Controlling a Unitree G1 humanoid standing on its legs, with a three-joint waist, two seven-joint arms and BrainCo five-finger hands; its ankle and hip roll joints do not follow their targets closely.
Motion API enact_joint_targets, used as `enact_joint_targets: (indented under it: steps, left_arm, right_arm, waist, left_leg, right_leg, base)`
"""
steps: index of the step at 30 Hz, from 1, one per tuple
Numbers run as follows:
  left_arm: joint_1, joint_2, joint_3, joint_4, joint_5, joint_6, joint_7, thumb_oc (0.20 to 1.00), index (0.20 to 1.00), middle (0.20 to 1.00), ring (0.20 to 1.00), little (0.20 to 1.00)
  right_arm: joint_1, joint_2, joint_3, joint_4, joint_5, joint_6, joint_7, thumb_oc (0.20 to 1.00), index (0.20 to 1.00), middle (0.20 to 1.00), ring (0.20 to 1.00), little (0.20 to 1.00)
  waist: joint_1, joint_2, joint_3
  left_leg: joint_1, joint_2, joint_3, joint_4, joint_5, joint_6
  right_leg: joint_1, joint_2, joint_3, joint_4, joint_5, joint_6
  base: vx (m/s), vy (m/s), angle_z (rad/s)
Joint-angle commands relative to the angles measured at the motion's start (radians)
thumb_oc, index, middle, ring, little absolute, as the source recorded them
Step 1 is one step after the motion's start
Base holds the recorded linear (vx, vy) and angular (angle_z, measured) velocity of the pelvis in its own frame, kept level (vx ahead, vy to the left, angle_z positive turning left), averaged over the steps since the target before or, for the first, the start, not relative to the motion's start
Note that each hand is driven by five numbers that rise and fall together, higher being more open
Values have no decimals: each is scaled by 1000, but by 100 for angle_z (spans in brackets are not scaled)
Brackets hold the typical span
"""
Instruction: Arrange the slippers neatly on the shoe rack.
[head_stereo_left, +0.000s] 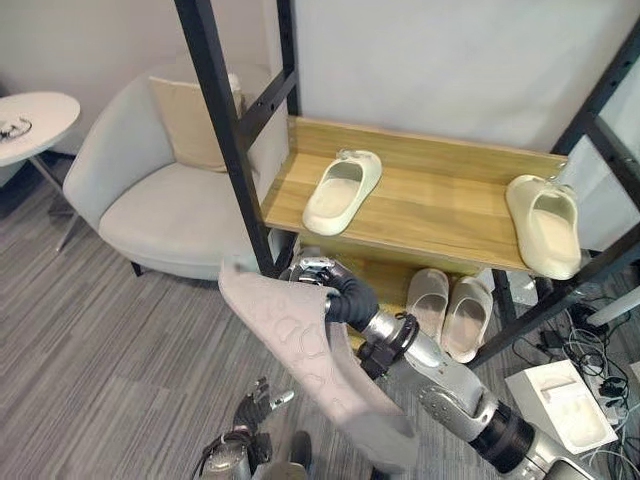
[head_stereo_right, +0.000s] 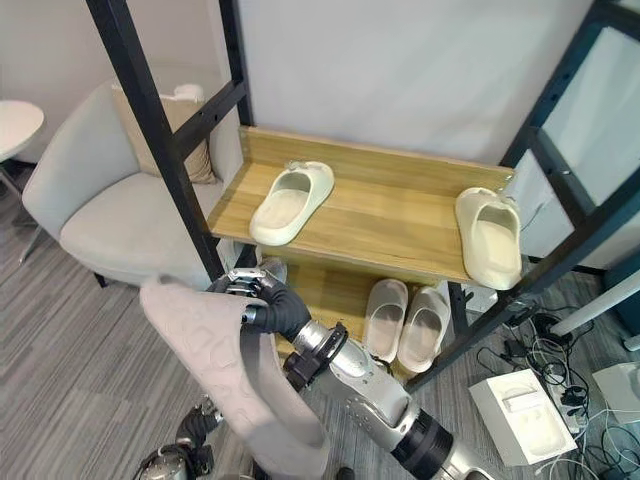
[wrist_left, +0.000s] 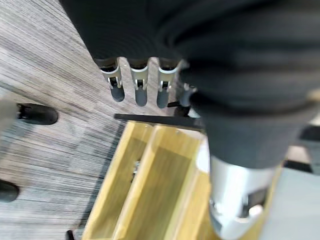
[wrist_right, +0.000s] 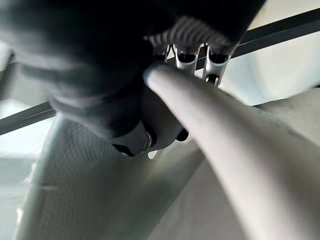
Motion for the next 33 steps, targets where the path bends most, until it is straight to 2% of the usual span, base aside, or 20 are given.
enact_joint_targets:
  steps: [1, 4, 5, 6, 8, 11, 14, 17, 18, 22, 27, 33]
  left_arm:
    - [-130, 51, -2, -47, -58, -79, 48, 1000, 1000, 1000, 1000, 1000]
    - [-160, 67, -15, -113, -97, -112, 77, 1000, 1000, 1000, 1000, 1000]
    - [-175, 78, -29, -170, -114, -134, 91, 1000, 1000, 1000, 1000, 1000]
    - [-186, 89, -45, -196, -88, -149, 95, 1000, 1000, 1000, 1000, 1000]
    - [-209, 103, -82, -238, -85, -161, 92, 1000, 1000, 1000, 1000, 1000]
    - [-211, 116, -104, -288, -77, -162, 81, 1000, 1000, 1000, 1000, 1000]
    - [-206, 128, -144, -348, -63, -147, 63, 1000, 1000, 1000, 1000, 1000]
    - [-213, 134, -171, -356, -59, -145, 60, 1000, 1000, 1000, 1000, 1000]
    - [-226, 141, -184, -365, -48, -146, 66, 1000, 1000, 1000, 1000, 1000]
    - [-258, 144, -197, -375, -59, -156, 91, 1000, 1000, 1000, 1000, 1000]
    - [-312, 142, -244, -385, -64, -155, 111, 1000, 1000, 1000, 1000, 1000]
    - [-350, 132, -267, -376, -68, -162, 120, 1000, 1000, 1000, 1000, 1000]
  right_arm:
    - [-118, -22, -89, -70, -263, -22, -88, 200, 200, 200, 200, 200]
    - [-203, -44, -175, 100, -535, -13, -254, 200, 200, 200, 200, 200]
    - [-289, -82, -232, 199, -756, 17, -390, 200, 200, 200, 200, 200]
    - [-341, -115, -253, 280, -877, 38, -470, 200, 200, 200, 200, 200]
    - [-466, -173, -297, 430, -981, 83, -585, 200, 200, 200, 200, 200]
    - [-540, -222, -301, 504, -1028, 105, -640, 200, 200, 200, 200, 200]
    - [-640, -294, -304, 611, -1033, 137, -683, 200, 200, 200, 200, 200]
    - [-713, -311, -279, 722, -988, 133, -691, 200, 200, 200, 200, 200]
    - [-752, -314, -261, 779, -961, 126, -692, 200, 200, 200, 200, 200]
    - [-855, -311, -211, 929, -918, 131, -712, 200, 200, 200, 200, 200]
    - [-995, -305, -188, 1159, -785, 120, -717, 200, 200, 200, 200, 200]
    - [-1042, -300, -179, 1214, -706, 109, -708, 200, 200, 200, 200, 200]
  waist:
    - [34, 6, 149]
    - [41, 22, 171]
    - [48, 37, 180]
    - [53, 45, 188]
    - [62, 57, 201]
    - [71, 66, 211]
    - [82, 71, 229]
    - [89, 69, 239]
    - [91, 68, 246]
    - [102, 72, 250]
    - [134, 89, 250]
    - [150, 90, 247]
  left_leg:
    - [-41, 25, -64, 127, -97, -38]
    - [-161, 11, -89, 204, -106, -33]
    - [-232, 5, -104, 250, -114, -28]
    - [-269, 3, -112, 278, -122, -26]
    - [-364, -4, -128, 359, -144, -24]
    - [-423, -5, -133, 411, -163, -22]
    - [-518, -13, -136, 484, -190, -14]
    - [-562, -20, -139, 506, -197, -10]
    - [-574, -24, -145, 532, -237, -12]
    - [-613, -33, -154, 538, -237, -11]
    - [-648, -53, -171, 540, -234, -10]
    - [-627, -67, -176, 523, -236, -10]
  right_leg:
    - [-59, -122, 16, 148, -56, 70]
    - [-166, -131, 15, 237, -72, 68]
    - [-231, -141, 12, 294, -88, 67]
    - [-268, -147, 11, 327, -98, 68]
    - [-356, -154, 16, 402, -121, 65]
    - [-413, -159, 20, 450, -136, 64]
    - [-507, -167, 33, 516, -156, 62]
    - [-549, -170, 36, 535, -161, 61]
    - [-561, -171, 42, 556, -193, 71]
    - [-593, -176, 30, 560, -192, 74]
    - [-613, -190, 7, 566, -201, 80]
    - [-591, -198, -1, 563, -212, 79]
  base:
    - [-377, -39, 30]
    - [-231, 5, 32]
    - [-178, 38, 38]
    - [-157, 40, 32]
    - [-91, 26, 20]
    - [-34, 35, 18]
    - [-8, 51, 13]
    - [43, 26, 4]
    - [104, 0, 2]
    - [47, 4, 9]
    - [43, 4, 15]
    - [50, -2, 13]
